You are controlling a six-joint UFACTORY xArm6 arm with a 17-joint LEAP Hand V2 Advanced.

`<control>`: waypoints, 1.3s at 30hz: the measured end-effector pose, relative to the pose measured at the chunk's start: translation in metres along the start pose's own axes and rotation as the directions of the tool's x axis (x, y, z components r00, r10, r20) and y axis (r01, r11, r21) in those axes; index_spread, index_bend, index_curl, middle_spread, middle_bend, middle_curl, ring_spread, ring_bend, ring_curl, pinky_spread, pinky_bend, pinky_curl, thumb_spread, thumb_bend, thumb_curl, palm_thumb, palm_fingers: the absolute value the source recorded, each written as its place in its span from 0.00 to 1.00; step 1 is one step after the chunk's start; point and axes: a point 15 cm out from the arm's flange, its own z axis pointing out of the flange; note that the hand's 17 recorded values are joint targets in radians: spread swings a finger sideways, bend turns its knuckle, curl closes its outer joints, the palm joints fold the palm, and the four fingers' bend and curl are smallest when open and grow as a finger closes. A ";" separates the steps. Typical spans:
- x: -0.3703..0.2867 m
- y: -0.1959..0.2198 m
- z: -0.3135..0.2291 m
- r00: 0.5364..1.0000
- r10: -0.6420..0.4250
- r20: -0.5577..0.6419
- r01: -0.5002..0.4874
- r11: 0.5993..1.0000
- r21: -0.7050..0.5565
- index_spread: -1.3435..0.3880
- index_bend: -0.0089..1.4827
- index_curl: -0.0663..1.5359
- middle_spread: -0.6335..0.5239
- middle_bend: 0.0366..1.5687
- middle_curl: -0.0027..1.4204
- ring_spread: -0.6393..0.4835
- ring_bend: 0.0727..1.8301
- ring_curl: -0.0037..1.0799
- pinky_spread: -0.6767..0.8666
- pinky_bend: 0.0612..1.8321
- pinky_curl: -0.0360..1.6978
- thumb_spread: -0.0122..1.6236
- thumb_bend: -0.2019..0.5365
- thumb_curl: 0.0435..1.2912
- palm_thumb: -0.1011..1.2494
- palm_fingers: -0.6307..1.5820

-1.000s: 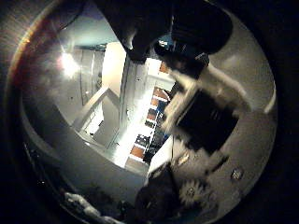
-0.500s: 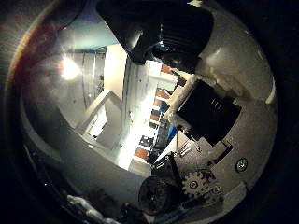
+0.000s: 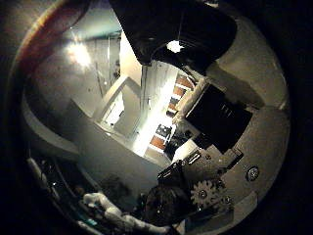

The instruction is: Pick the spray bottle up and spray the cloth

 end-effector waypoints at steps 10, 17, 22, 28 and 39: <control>-0.053 0.014 -0.024 0.921 -0.301 -0.248 0.189 0.901 -0.390 0.67 0.77 0.45 0.47 0.84 0.42 0.43 0.77 0.54 0.32 0.76 0.38 0.54 0.25 0.54 0.87 0.84; -0.102 0.030 -0.005 0.792 -0.525 -0.311 0.269 0.758 -0.594 0.67 0.77 0.45 0.47 0.84 0.42 0.43 0.77 0.54 0.32 0.75 0.40 0.54 0.25 0.55 0.87 0.84; -0.127 0.042 0.015 0.676 -0.655 -0.339 0.274 0.650 -0.709 0.67 0.78 0.45 0.47 0.84 0.41 0.43 0.78 0.53 0.32 0.75 0.41 0.54 0.25 0.55 0.87 0.84; -0.137 0.064 0.049 0.483 -0.790 -0.378 0.214 0.525 -0.824 0.67 0.78 0.45 0.47 0.84 0.41 0.43 0.78 0.53 0.31 0.74 0.42 0.54 0.25 0.56 0.86 0.84; -0.139 0.105 0.092 0.095 -0.940 -0.329 0.021 0.332 -0.943 0.67 0.78 0.45 0.47 0.84 0.41 0.43 0.78 0.53 0.31 0.73 0.43 0.54 0.25 0.56 0.84 0.84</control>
